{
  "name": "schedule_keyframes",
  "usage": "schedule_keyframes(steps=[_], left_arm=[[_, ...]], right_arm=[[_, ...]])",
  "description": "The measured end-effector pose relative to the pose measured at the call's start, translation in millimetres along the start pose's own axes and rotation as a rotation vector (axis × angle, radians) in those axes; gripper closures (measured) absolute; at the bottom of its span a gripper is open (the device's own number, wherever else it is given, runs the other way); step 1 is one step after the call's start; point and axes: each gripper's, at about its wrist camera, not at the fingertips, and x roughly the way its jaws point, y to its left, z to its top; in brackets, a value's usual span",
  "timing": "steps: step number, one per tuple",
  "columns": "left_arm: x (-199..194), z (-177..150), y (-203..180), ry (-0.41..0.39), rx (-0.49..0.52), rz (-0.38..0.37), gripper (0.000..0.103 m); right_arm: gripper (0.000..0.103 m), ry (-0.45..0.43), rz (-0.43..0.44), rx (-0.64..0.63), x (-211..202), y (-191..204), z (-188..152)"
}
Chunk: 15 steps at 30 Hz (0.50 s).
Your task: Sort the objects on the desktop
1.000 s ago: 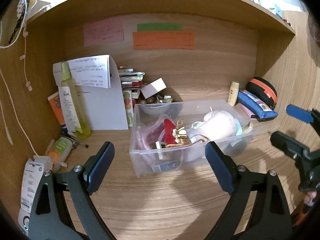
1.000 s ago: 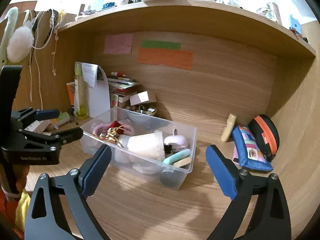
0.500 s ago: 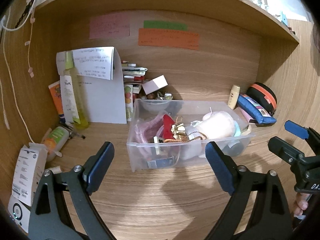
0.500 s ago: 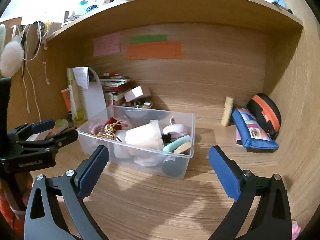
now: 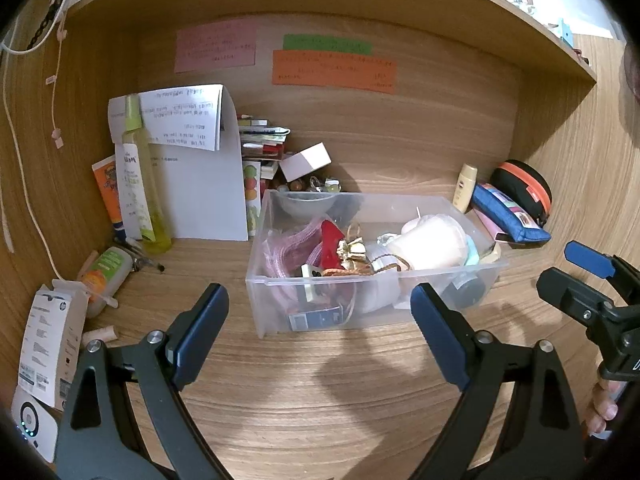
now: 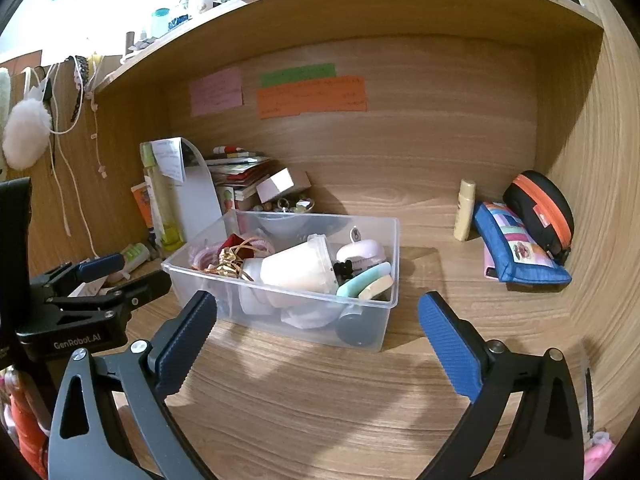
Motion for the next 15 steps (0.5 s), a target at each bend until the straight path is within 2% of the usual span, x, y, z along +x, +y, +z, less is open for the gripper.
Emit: schedule_keyframes(steps=[15], left_arm=[[3.7,-1.9,-1.9,0.015,0.0,-0.005,0.009]], right_arm=[[0.002,0.006,0.006,0.0,0.9,1.8,-1.2]])
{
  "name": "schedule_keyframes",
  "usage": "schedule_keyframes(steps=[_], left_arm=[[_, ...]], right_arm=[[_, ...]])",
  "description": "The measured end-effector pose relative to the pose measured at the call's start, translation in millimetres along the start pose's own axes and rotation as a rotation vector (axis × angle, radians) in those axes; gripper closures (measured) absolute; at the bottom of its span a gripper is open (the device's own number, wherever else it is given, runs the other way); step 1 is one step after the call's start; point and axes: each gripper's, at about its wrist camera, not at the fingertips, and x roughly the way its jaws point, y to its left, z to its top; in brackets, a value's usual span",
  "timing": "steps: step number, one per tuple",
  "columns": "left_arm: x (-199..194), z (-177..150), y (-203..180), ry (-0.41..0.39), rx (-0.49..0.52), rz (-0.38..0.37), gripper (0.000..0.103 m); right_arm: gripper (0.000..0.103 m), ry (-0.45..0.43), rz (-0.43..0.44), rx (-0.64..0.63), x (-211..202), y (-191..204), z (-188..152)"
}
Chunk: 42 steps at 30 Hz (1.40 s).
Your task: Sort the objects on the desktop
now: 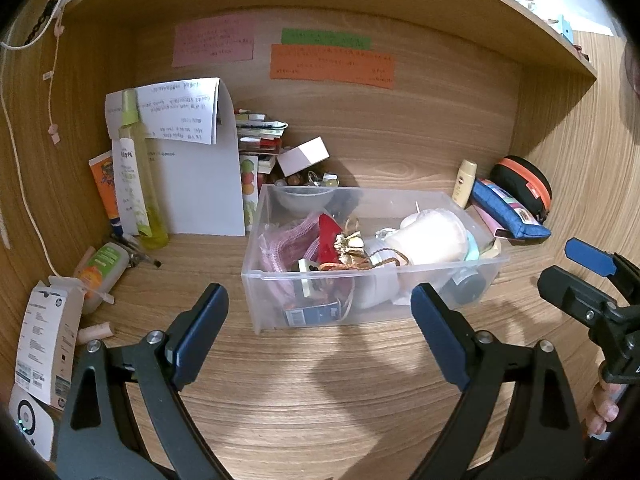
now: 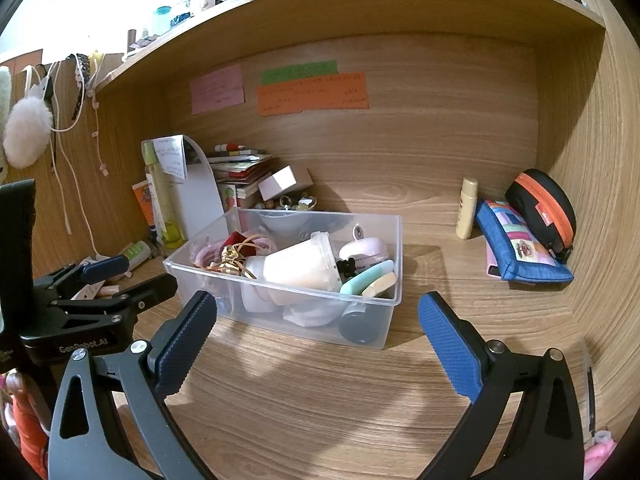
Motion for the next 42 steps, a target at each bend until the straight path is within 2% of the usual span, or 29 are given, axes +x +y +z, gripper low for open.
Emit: schedule_keyframes(steps=[28,42], left_arm=[[6.6,-2.5,-7.4,0.017,0.02,-0.017,0.009],[6.2,-2.1,-13.0,-0.003,0.047,-0.031,0.009]], right_arm=[[0.002,0.017,0.009,0.004,2.9,1.7,-2.6],[0.002,0.025,0.015,0.014,4.6,1.0,-4.2]])
